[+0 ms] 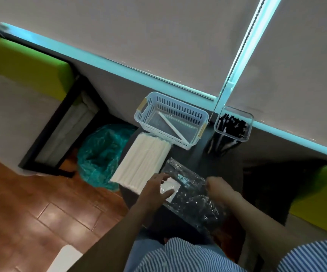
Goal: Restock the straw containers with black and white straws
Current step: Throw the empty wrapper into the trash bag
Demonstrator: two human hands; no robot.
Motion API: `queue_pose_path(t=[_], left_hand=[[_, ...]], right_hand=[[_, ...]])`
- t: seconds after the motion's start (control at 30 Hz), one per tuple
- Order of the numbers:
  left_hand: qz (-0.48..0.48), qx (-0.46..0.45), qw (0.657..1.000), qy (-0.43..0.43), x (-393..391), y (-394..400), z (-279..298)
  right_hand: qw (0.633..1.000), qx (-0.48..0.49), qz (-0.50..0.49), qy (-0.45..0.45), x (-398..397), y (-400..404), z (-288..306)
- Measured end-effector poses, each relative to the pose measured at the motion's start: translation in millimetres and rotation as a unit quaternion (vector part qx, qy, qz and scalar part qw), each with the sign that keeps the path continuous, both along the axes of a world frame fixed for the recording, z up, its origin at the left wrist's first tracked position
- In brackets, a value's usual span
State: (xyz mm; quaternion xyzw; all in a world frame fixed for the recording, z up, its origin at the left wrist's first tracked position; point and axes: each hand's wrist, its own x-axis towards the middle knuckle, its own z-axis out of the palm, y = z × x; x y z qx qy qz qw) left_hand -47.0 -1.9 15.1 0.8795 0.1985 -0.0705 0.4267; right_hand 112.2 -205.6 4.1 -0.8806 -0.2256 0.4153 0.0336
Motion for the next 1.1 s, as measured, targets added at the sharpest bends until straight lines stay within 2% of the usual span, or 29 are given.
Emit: queue_pose_path(t=[0.33, 0.43, 0.5, 0.57, 0.7, 0.77, 0.83, 0.87, 1.0, 1.1], left_hand=[[0.084, 0.03, 0.995, -0.038, 19.5, -1.3, 13.6], [0.175, 0.004, 0.984, -0.038, 21.3, 0.1, 16.4], [0.268, -0.023, 0.962, -0.043, 23.7, -1.0, 23.8], [0.341, -0.067, 0.937, -0.043, 27.3, -1.7, 34.7], [0.42, -0.184, 0.888, -0.033, 30.9, 5.8, 45.8], [0.437, -0.321, 0.839, -0.039, 29.9, 13.8, 50.1], [0.401, -0.446, 0.798, -0.061, 26.4, 19.2, 61.7], [0.372, -0.462, 0.802, -0.072, 24.3, 22.3, 65.7], [0.309, -0.393, 0.859, -0.107, 12.7, 35.9, 67.3], [0.253, -0.369, 0.89, -0.089, -1.1, 39.7, 73.0]], right_hand=[[0.996, 0.032, 0.079, -0.025, 36.5, 27.4, 86.6], [0.993, 0.051, 0.105, -0.032, 40.2, 35.4, 121.4], [0.991, 0.088, 0.099, -0.038, 39.4, 39.6, 147.9], [0.987, 0.141, 0.069, -0.029, 39.4, 41.3, 168.7], [0.964, 0.264, -0.038, 0.019, 36.1, 42.4, 178.3], [0.947, 0.306, -0.078, 0.052, 32.4, 43.8, 176.3], [0.931, 0.33, -0.11, 0.111, 27.9, 44.6, 172.1], [0.923, 0.336, -0.123, 0.142, 25.8, 43.9, 169.2], [0.885, 0.358, -0.157, 0.254, 17.9, 43.8, 156.8], [0.847, 0.369, -0.2, 0.327, 10.1, 53.3, 148.9]])
